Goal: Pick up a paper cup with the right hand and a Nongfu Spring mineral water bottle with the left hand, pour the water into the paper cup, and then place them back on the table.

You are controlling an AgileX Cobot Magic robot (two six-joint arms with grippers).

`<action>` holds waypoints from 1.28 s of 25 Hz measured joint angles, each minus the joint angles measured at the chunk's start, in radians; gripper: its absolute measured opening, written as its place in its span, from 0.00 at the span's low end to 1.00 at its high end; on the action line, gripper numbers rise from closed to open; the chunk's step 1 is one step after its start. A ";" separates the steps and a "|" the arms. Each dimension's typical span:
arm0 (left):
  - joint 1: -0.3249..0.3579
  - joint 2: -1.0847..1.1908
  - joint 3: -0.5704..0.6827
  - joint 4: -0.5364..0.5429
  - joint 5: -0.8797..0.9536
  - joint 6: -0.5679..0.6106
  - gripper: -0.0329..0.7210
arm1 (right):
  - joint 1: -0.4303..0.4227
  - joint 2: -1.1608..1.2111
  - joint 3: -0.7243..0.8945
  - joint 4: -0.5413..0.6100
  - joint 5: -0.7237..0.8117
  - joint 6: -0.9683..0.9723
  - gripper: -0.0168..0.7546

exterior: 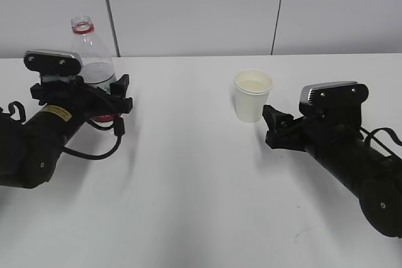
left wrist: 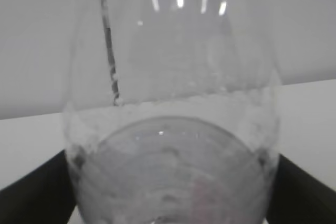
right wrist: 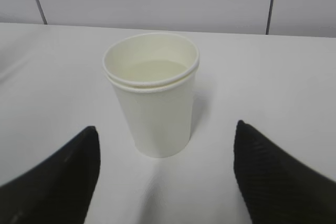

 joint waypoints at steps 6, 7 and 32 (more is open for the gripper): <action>0.000 -0.087 0.019 0.000 0.052 0.024 0.85 | 0.000 -0.030 0.026 0.000 0.000 0.002 0.79; 0.000 -0.100 0.027 0.000 0.059 0.025 0.84 | 0.000 -0.039 0.033 0.000 0.000 0.002 0.79; 0.001 -0.516 0.074 -0.020 0.449 0.052 0.83 | 0.000 -0.373 0.019 0.007 0.240 0.002 0.79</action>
